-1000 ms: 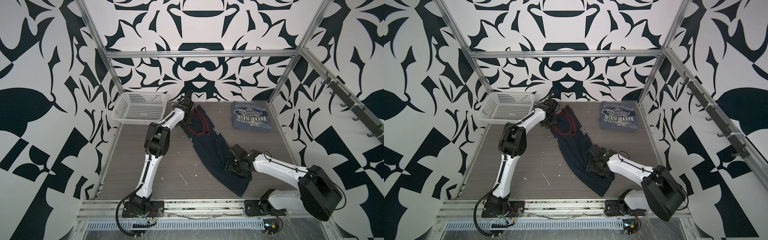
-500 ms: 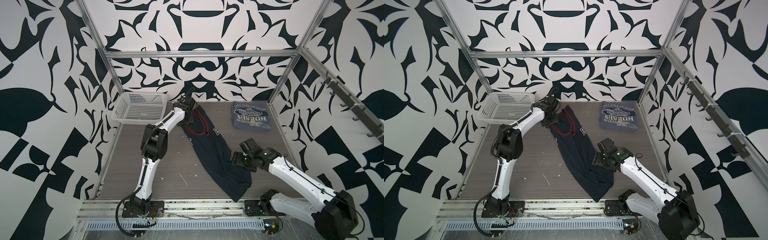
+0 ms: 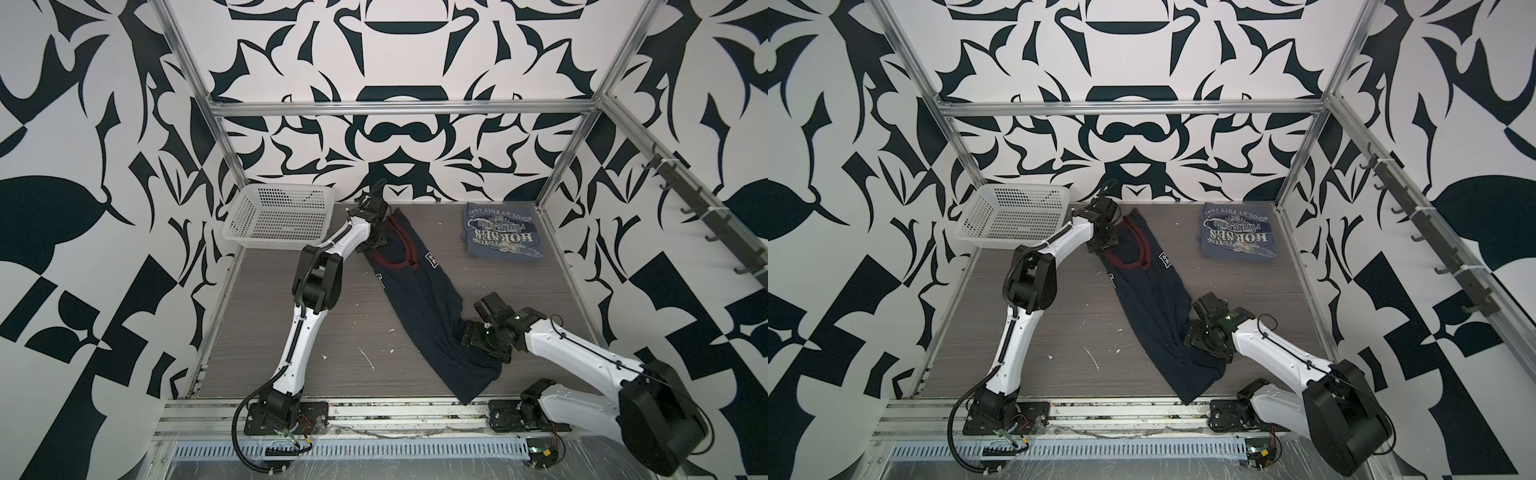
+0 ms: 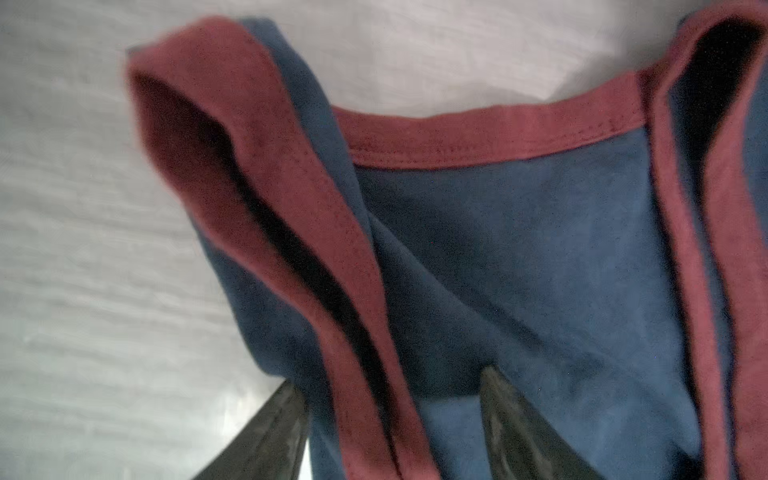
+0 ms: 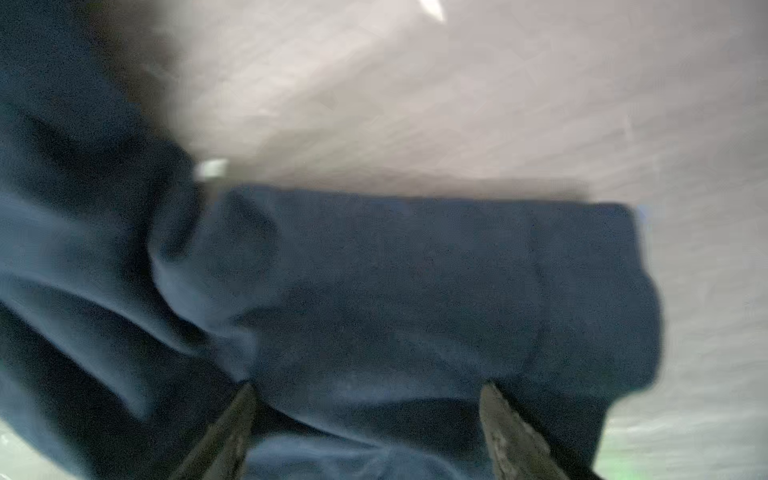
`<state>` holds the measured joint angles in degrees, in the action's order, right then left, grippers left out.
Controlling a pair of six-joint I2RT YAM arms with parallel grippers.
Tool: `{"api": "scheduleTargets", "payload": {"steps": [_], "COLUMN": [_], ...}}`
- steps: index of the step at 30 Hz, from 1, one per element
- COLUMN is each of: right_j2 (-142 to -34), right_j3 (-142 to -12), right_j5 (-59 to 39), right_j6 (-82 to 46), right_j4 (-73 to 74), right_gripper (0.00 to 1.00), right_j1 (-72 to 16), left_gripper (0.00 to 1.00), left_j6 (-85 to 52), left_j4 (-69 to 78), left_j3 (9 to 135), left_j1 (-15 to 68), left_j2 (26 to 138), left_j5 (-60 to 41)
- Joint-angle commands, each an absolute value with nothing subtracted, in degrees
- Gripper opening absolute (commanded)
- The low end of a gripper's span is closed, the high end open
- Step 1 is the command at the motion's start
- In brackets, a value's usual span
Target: Fold and stack the tank tops
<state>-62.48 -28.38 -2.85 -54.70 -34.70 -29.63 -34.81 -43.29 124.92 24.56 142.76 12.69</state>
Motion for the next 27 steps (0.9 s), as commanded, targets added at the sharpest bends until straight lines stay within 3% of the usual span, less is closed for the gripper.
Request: {"api": "scheduleTargets", "payload": {"steps": [1, 8, 16, 21, 27], "right_j2": [-55.4, -40.0, -54.5, -59.2, -59.6], "right_j3": [-21.9, -16.0, -22.3, -29.2, -35.2], "right_j5": [-3.8, 0.0, 4.9, 6.8, 13.4], "right_j6": [-70.6, -89.5, -94.1, -88.8, -86.3], "right_j4": [-35.1, -33.6, -25.7, -25.8, -32.7], "right_gripper": [0.89, 0.89, 0.88, 0.88, 0.89], "right_j1": [-32.1, -41.7, -57.2, -59.8, -62.5], "left_gripper": [0.67, 0.67, 0.68, 0.75, 0.84], "left_j6": [-33.6, -30.8, -28.7, -28.7, -29.9], "left_j4": [-43.1, -45.3, -42.5, -45.9, -49.3], "left_j3": [126.4, 137.9, 144.4, 151.3, 149.5], "left_j1": [23.0, 21.5, 21.6, 21.8, 23.1], "left_j2": [147.7, 153.8, 156.2, 155.1, 145.6], "left_j5": [11.0, 7.4, 3.3, 2.3, 4.1]}}
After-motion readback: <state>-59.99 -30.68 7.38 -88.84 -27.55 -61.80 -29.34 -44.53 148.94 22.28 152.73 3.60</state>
